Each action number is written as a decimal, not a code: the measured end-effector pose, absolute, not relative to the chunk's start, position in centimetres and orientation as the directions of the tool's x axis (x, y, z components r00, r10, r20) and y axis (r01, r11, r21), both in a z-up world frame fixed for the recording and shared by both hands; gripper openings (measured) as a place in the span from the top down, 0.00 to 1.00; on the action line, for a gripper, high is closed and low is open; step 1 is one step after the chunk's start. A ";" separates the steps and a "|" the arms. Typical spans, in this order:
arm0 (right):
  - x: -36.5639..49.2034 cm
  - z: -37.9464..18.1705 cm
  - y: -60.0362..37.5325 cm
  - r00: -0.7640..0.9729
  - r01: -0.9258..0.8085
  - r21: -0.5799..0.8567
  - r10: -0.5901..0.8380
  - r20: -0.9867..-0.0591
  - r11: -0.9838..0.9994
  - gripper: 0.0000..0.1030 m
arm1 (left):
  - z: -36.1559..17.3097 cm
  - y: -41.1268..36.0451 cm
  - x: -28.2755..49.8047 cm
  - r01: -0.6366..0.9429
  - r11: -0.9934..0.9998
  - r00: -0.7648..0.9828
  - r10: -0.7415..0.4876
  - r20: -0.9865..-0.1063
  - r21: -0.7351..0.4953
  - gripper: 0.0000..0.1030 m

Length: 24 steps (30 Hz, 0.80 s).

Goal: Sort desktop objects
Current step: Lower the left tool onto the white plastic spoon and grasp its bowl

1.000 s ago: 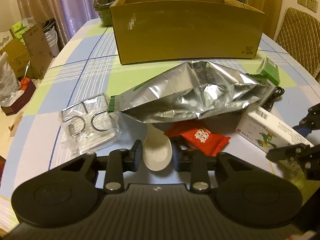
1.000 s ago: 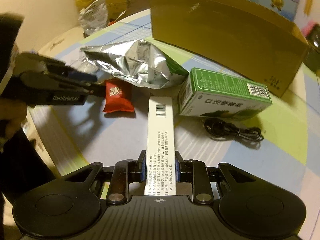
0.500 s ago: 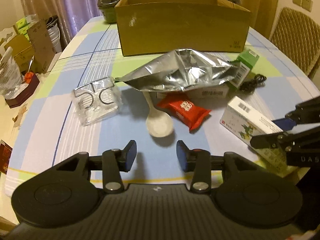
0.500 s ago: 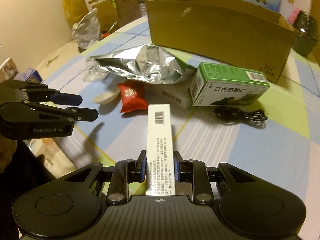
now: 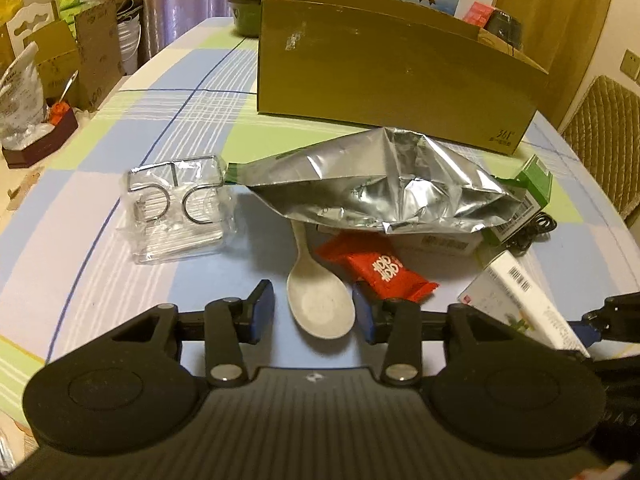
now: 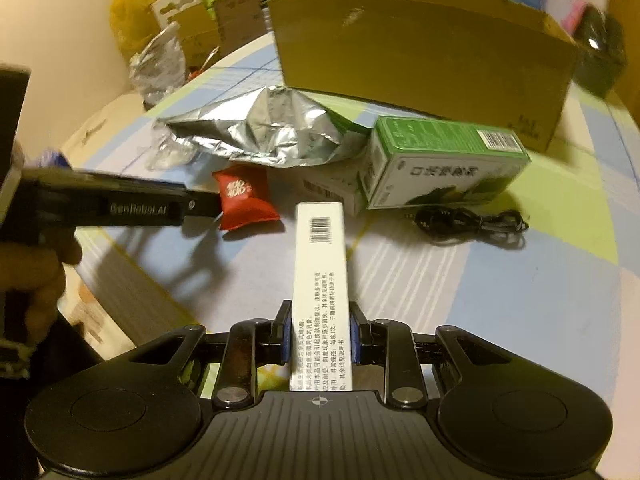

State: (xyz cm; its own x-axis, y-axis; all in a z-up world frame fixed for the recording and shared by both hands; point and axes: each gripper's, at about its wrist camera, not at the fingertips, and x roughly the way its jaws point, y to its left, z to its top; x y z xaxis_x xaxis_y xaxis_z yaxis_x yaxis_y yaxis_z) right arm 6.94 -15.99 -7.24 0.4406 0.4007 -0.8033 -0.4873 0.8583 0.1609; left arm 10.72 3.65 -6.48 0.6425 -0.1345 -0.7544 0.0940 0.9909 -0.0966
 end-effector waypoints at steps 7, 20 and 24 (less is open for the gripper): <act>7.2 -6.4 -17.5 0.471 -0.433 0.186 0.397 -0.788 0.882 0.76 | -5.8 3.5 8.7 0.124 0.991 0.627 -0.123 -0.769 -0.057 0.73; 6.4 -6.4 -16.9 0.526 -0.453 0.064 0.325 -0.786 0.889 0.45 | -5.8 3.5 6.3 0.131 0.991 0.634 -0.094 -0.767 -0.013 0.63; 6.5 -6.6 -16.7 0.523 -0.450 0.067 0.324 -0.788 0.891 0.45 | -6.1 4.2 6.6 0.086 0.994 0.616 -0.106 -0.781 -0.067 0.63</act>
State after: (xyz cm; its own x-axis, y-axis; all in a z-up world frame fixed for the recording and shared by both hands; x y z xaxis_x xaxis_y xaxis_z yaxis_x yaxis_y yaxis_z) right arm 6.50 -16.72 -6.58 0.5231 0.3237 -0.7884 -0.4495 0.8907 0.0675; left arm 6.62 4.19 -6.09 0.6157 -0.1059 -0.7808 0.0859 0.9940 -0.0671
